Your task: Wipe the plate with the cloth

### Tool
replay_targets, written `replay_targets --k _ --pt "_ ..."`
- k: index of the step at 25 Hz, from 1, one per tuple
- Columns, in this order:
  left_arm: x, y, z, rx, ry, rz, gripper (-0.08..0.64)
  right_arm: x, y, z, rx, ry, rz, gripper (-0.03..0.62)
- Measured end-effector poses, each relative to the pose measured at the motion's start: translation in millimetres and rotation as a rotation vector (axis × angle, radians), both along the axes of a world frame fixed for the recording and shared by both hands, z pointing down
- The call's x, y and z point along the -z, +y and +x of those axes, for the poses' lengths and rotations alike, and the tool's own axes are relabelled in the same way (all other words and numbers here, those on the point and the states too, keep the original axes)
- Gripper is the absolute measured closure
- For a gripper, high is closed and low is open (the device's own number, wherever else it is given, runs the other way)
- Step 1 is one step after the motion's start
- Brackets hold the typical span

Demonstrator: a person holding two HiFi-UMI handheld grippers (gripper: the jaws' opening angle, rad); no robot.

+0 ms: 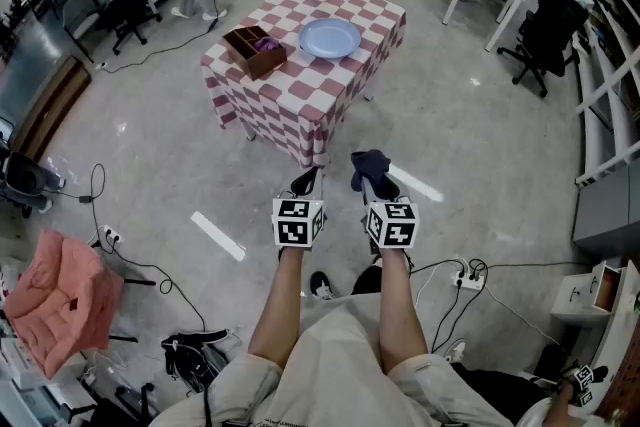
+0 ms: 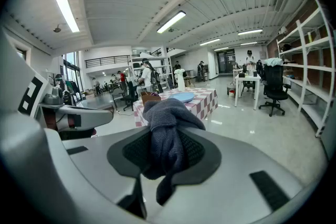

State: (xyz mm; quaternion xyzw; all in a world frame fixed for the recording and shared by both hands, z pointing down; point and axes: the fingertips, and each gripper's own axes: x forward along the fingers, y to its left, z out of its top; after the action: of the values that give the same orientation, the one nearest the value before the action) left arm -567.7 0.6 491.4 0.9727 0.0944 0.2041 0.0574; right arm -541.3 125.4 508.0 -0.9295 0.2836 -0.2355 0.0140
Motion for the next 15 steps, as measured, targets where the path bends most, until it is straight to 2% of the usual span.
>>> replay_targets --k 8,15 --pt "7.2 -1.9 9.2 -0.018 0.019 0.03 0.549 5.3 -0.6 7.5 -0.034 0.014 0.005 0.471" --pt "-18.3 12.3 26.6 -0.026 -0.038 0.003 0.549 -7.1 22.8 22.5 -0.048 -0.025 0.027 0.469"
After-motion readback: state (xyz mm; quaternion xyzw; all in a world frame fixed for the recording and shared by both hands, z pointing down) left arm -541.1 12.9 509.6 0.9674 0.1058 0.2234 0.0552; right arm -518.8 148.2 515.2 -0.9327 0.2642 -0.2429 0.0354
